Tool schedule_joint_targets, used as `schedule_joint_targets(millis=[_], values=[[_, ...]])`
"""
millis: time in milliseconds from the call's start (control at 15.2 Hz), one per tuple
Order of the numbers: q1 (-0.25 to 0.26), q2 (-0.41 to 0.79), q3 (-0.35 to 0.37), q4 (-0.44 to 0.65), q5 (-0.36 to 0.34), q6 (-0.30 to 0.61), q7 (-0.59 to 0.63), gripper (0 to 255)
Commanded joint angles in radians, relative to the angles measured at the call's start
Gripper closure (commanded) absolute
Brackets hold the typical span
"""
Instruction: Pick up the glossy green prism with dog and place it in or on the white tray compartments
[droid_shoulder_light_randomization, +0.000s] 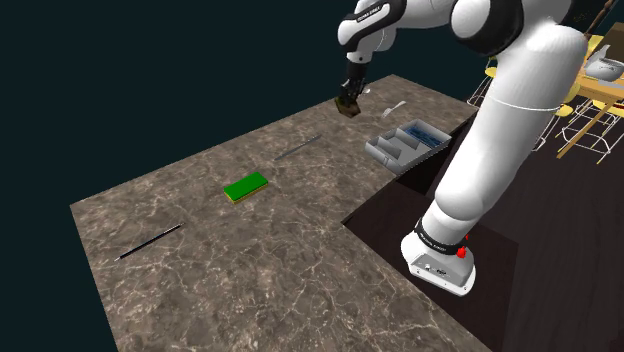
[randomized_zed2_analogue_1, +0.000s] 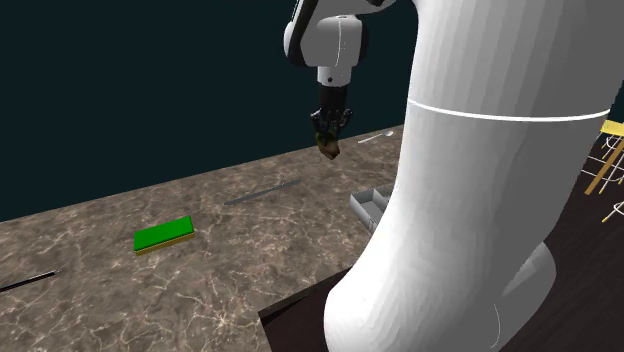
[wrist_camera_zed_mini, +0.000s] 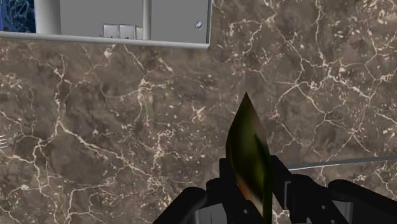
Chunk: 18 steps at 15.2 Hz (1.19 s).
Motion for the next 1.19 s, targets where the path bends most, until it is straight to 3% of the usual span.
schedule_joint_targets(millis=[0,528,1122], values=[[-0.02,-0.045,-0.02,-0.052,-0.017,0.008,-0.035,255],[-0.103,-0.186,-0.105,-0.192,-0.09,0.016,-0.163,255],[-0.21,-0.285,-0.217,-0.262,-0.169,-0.001,-0.335,255]])
